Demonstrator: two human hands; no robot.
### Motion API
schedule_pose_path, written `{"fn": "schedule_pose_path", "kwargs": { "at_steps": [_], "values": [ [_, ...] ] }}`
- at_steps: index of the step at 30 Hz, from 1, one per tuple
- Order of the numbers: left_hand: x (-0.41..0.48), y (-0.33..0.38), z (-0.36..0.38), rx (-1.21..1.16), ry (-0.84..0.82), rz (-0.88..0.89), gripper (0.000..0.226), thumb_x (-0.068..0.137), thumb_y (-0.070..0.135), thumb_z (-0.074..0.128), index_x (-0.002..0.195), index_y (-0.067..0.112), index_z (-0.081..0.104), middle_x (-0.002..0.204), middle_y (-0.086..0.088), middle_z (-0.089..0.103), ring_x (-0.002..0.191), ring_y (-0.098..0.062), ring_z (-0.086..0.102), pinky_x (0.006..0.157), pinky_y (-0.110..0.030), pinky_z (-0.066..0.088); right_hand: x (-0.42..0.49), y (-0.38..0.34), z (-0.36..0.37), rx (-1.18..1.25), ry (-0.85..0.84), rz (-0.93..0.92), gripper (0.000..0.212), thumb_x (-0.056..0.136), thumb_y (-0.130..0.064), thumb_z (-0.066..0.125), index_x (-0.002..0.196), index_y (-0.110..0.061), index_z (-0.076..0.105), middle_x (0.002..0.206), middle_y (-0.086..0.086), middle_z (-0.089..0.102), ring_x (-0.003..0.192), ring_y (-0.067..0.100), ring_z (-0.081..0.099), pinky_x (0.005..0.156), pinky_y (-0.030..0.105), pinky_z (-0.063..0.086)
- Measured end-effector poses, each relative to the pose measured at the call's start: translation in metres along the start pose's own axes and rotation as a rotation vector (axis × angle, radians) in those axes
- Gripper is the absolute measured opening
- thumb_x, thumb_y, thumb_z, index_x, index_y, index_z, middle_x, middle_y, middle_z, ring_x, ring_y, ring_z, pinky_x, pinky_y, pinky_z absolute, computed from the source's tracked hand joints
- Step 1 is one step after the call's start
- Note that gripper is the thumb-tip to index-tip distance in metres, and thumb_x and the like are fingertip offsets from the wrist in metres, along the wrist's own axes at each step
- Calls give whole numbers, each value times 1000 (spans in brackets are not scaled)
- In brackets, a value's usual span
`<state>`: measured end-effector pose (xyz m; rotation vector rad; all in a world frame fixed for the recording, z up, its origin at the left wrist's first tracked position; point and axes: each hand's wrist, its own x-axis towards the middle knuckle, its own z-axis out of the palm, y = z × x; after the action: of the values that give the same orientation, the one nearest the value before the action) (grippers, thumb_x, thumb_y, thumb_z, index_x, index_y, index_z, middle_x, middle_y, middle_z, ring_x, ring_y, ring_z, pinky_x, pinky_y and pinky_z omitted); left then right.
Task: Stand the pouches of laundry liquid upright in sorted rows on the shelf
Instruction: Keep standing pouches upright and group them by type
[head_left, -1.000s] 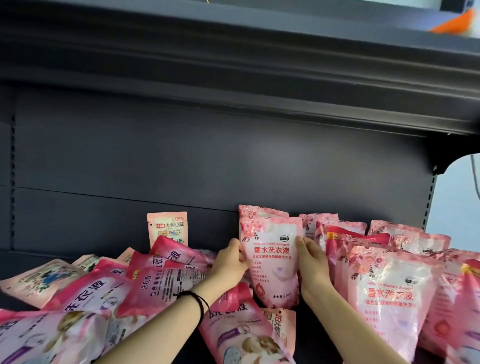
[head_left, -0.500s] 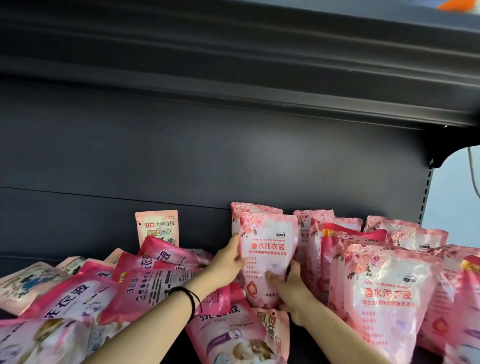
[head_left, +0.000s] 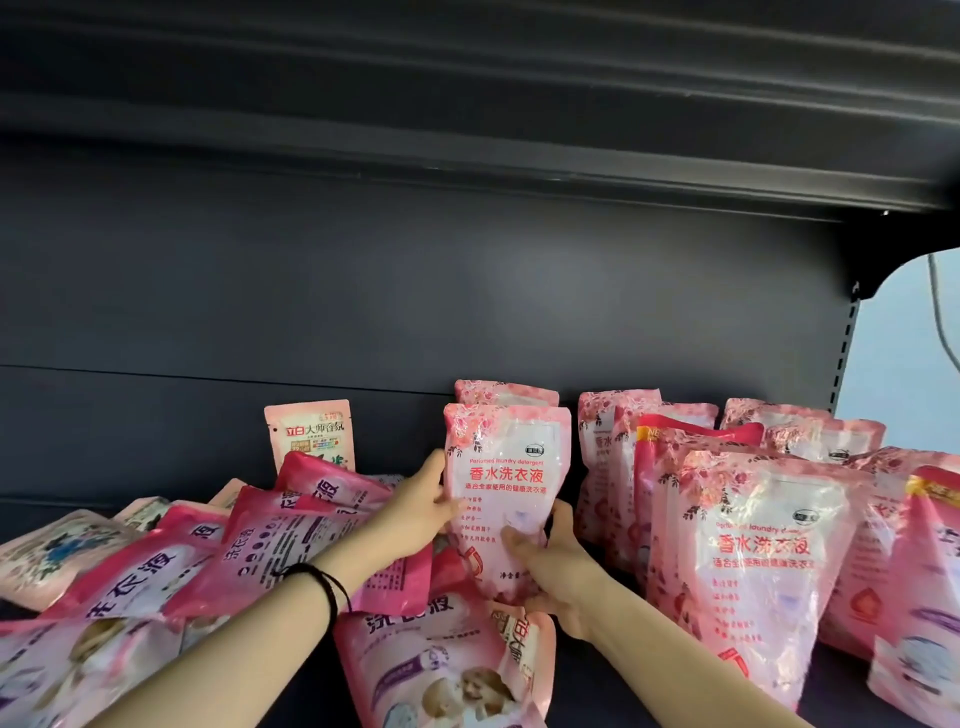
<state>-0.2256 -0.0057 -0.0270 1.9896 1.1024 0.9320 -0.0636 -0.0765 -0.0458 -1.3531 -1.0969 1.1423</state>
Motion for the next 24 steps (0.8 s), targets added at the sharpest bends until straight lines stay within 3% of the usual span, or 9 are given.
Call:
{"fn": "schedule_pose_path", "kwargs": {
  "at_steps": [5, 7, 12, 17, 20, 22, 24],
  "values": [
    [11, 2, 9, 8, 56, 26, 28, 95, 11, 53, 116, 21, 39, 116, -5, 66, 103, -18, 65, 88, -36, 56, 8, -7, -15, 4, 80, -63, 42, 91, -14, 63, 121, -24, 36, 108, 3, 63, 90, 15, 63, 58, 29, 52],
    [16, 6, 16, 30, 62, 35, 29, 95, 11, 54, 118, 18, 38, 116, -5, 66, 104, -18, 64, 87, -33, 55, 13, -6, -20, 36, 120, -81, 42, 91, -11, 63, 119, -25, 35, 109, 6, 64, 93, 20, 64, 60, 32, 53],
    [26, 6, 22, 30, 80, 32, 27, 95, 11, 52, 117, 16, 37, 117, -5, 65, 106, -20, 63, 89, -35, 54, 25, 1, -20, 41, 139, -77, 36, 92, -12, 60, 109, -30, 34, 109, 6, 64, 99, 25, 65, 85, 51, 56],
    [27, 8, 15, 172, 101, 12, 25, 95, 17, 53, 113, 14, 36, 108, -6, 65, 94, -19, 64, 83, -37, 56, 31, -1, -17, 7, 145, -73, 39, 91, -16, 62, 115, -28, 33, 109, 5, 64, 98, 23, 65, 87, 48, 56],
    [16, 18, 0, 479, 45, -12, 31, 95, 29, 53, 118, 13, 41, 108, -7, 65, 91, -20, 65, 81, -39, 55, 27, -4, -25, -182, 136, -38, 46, 90, -17, 63, 124, -15, 32, 108, 0, 58, 98, 17, 59, 85, 31, 52],
    [3, 26, -16, 915, 16, 53, 34, 94, 40, 50, 117, 15, 52, 107, -4, 66, 90, -21, 65, 76, -38, 54, 22, -9, -33, -462, 119, -27, 41, 89, -18, 64, 121, -7, 41, 111, 3, 54, 100, 17, 55, 82, 25, 47],
    [-8, 36, -29, 1206, 19, 179, 31, 91, 44, 48, 103, 19, 62, 99, -2, 67, 89, -22, 63, 79, -35, 50, 16, -18, -40, -818, 106, -39, 26, 87, -22, 62, 108, -10, 53, 110, 4, 57, 97, 17, 57, 76, 24, 47]
  ]
}}
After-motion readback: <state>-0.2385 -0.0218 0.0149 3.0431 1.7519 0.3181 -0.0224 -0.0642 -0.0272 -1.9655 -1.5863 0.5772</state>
